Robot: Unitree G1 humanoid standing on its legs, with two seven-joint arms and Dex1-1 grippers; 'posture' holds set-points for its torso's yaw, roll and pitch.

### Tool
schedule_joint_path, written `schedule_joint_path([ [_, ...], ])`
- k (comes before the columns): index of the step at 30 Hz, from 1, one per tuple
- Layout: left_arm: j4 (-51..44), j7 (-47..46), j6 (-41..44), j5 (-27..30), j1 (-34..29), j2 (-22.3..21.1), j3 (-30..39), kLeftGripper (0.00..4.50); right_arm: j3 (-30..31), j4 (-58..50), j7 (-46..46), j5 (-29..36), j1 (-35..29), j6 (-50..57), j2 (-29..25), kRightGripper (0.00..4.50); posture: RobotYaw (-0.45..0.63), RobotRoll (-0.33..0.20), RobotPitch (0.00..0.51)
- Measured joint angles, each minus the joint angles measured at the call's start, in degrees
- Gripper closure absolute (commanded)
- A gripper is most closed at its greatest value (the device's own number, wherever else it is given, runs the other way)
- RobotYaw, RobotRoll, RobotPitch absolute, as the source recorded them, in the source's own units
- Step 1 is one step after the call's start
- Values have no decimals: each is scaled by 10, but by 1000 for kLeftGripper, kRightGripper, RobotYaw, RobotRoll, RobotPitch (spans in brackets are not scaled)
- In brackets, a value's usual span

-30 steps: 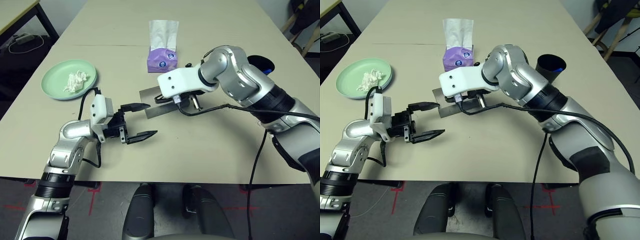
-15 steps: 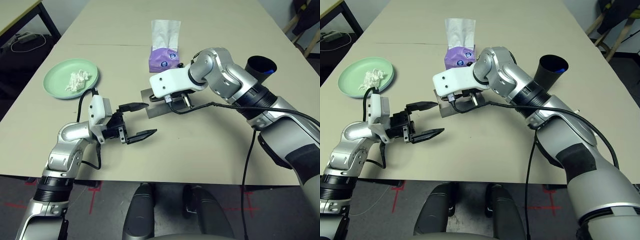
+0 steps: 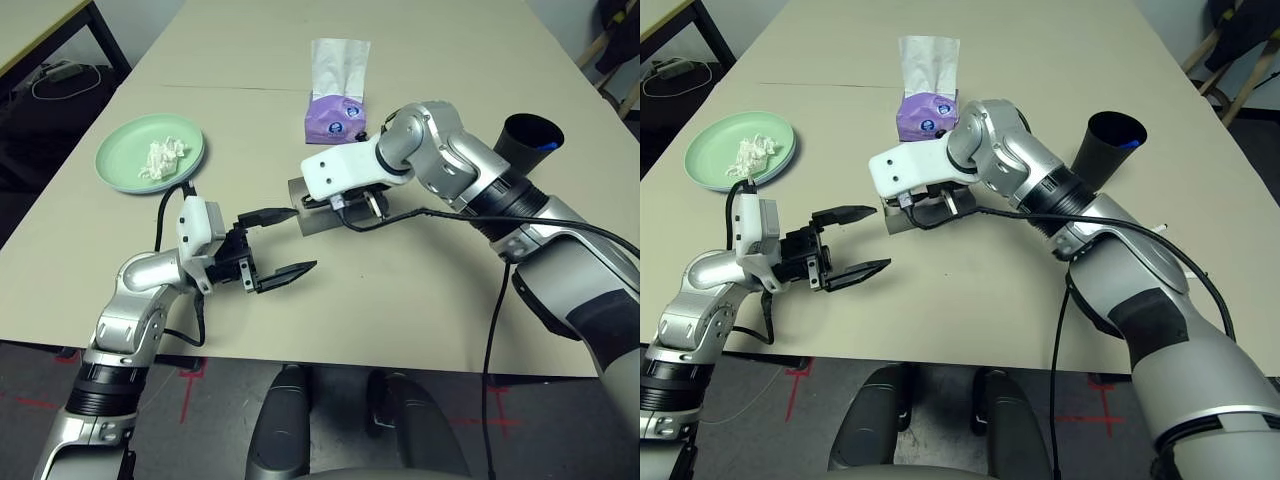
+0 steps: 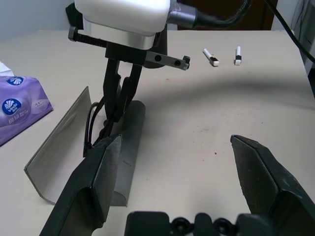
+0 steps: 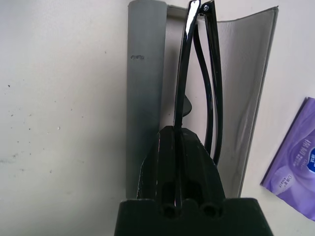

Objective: Organize and tidy the items on the table.

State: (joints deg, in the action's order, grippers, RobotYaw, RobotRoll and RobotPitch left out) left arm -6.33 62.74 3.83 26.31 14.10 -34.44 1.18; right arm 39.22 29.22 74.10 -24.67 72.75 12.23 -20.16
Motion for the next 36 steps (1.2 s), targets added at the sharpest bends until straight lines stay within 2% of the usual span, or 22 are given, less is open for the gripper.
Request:
schedule_joint_path([
  [36, 9, 4, -6, -1, 23, 0, 0, 0, -14, -9, 39, -2, -12, 22, -1, 4486, 292, 0, 177],
])
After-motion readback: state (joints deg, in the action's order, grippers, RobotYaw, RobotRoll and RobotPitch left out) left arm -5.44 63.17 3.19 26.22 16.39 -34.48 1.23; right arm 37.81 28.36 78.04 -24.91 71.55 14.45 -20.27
